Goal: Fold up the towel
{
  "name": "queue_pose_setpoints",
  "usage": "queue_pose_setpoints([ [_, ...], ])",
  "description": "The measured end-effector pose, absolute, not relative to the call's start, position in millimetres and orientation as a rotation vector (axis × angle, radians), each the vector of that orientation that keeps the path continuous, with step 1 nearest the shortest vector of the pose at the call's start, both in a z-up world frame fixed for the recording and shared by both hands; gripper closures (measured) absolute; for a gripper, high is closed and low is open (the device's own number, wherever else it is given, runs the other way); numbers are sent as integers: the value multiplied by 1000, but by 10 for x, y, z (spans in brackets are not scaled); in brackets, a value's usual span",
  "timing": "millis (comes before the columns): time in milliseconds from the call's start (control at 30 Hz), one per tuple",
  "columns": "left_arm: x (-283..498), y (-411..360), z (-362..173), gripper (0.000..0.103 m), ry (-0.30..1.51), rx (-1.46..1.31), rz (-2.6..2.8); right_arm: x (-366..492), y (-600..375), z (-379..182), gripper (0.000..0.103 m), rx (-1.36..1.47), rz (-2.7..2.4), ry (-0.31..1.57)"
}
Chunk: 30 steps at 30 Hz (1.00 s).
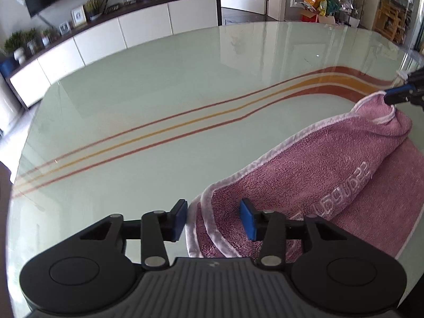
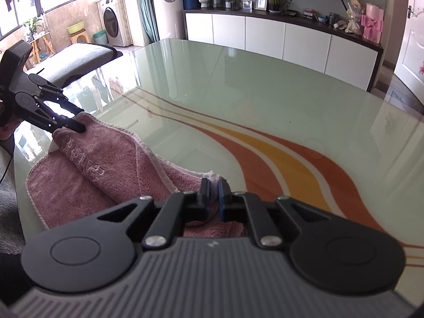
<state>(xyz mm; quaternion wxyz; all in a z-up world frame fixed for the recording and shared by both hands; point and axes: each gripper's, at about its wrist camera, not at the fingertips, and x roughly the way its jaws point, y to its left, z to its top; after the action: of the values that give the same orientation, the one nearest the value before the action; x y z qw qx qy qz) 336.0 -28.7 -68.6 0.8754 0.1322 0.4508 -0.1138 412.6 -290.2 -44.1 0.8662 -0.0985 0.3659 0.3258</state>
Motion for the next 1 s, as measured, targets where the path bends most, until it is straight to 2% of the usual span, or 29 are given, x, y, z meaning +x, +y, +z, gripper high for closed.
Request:
queue_pose_setpoints([
  [67,3308,-359,-673,74,921,326,-232,4119,-2905,-443,96,-208,683,767],
  [100,3282,-381,-667,87,913,342,-235,4117,-2910,-444,96,-206,683,767],
  [133,3268,-386,-659,90,914,344,-245,4116,-2914,-447,96,-204,683,767],
  [200,3244,-405,-658,90,913,350,-256,4112,-2925,-449,95,-200,684,766],
  [267,3240,-428,-670,90,909,362,-253,4098,-2945,-433,85,-194,686,757],
  [300,3247,-437,-675,91,909,362,-252,4081,-2958,-417,72,-192,690,748],
  [333,3258,-443,-677,91,909,359,-251,4062,-2972,-398,63,-190,695,738],
  [467,3287,-433,-694,91,914,344,-251,3999,-3037,-350,51,-194,722,717],
  [533,3279,-437,-698,91,916,338,-252,3990,-3055,-354,38,-206,725,717],
  [733,3296,-404,-622,90,917,334,-254,4127,-3001,-457,33,-180,720,757],
  [800,3277,-404,-624,90,916,327,-254,4180,-2962,-492,33,-183,709,762],
  [867,3234,-410,-632,90,914,321,-254,4248,-2904,-555,43,-201,699,791],
  [933,3217,-410,-632,90,907,318,-254,4278,-2859,-608,80,-212,705,817],
  [1000,3202,-410,-623,91,897,316,-253,4252,-2837,-620,86,-227,699,805],
])
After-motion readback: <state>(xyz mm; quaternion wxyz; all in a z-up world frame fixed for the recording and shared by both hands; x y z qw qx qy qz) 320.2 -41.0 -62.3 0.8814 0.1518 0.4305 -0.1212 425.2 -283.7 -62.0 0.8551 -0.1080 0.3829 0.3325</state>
